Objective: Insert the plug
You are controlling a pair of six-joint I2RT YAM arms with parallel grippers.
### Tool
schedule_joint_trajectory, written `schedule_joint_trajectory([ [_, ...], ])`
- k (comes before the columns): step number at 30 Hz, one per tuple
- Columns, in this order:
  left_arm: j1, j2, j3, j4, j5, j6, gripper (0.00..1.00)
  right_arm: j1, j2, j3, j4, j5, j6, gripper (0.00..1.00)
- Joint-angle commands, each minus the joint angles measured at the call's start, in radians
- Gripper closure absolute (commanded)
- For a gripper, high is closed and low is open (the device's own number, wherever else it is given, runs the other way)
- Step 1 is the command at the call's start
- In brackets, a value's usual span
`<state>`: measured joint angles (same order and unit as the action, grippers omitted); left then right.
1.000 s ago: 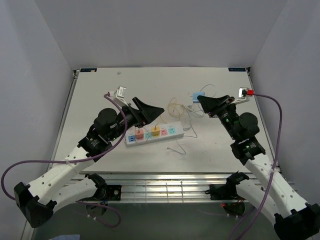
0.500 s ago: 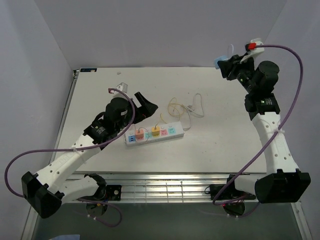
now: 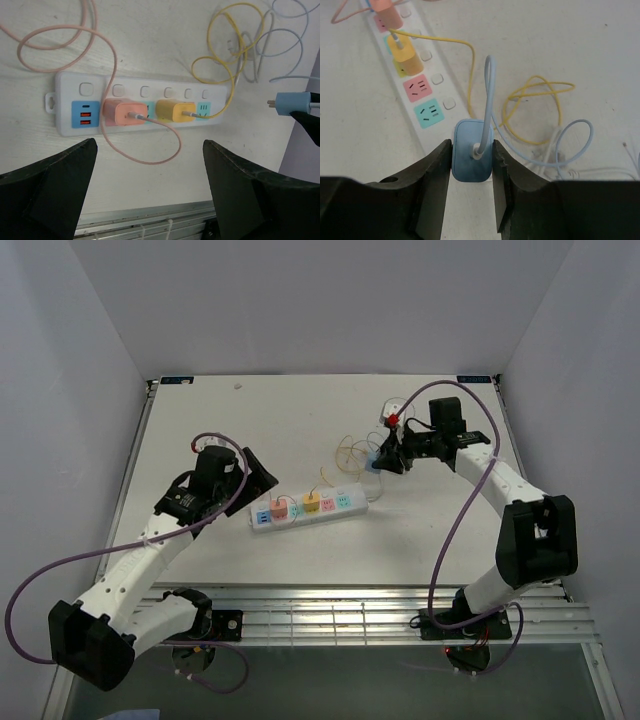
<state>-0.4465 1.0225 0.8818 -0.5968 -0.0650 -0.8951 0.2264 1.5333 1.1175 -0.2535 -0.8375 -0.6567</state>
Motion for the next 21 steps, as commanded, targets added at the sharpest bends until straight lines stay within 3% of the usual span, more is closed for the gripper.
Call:
schedule_joint_trajectory([
  [1, 0.040, -0.012, -0.038, -0.070, 0.062, 0.008, 0.02, 0.028, 0.048, 0.103, -0.231, -0.158, -0.346, 0.92],
  [4, 0.069, -0.018, -0.098, -0.075, 0.095, -0.005, 0.02, 0.079, 0.082, 0.131, -0.271, -0.123, -0.369, 0.92],
  [9, 0.101, -0.068, -0.179, -0.051, 0.142, -0.016, 0.02, 0.174, 0.082, 0.067, -0.198, -0.060, -0.371, 0.92],
  [17, 0.109, -0.050, -0.260, 0.008, 0.189, -0.028, 0.02, 0.247, 0.131, 0.068, -0.188, 0.037, -0.345, 0.92],
  [21, 0.111, -0.030, -0.265, 0.040, 0.180, -0.039, 0.02, 0.268, 0.166, 0.099, -0.239, 0.043, -0.411, 0.92],
])
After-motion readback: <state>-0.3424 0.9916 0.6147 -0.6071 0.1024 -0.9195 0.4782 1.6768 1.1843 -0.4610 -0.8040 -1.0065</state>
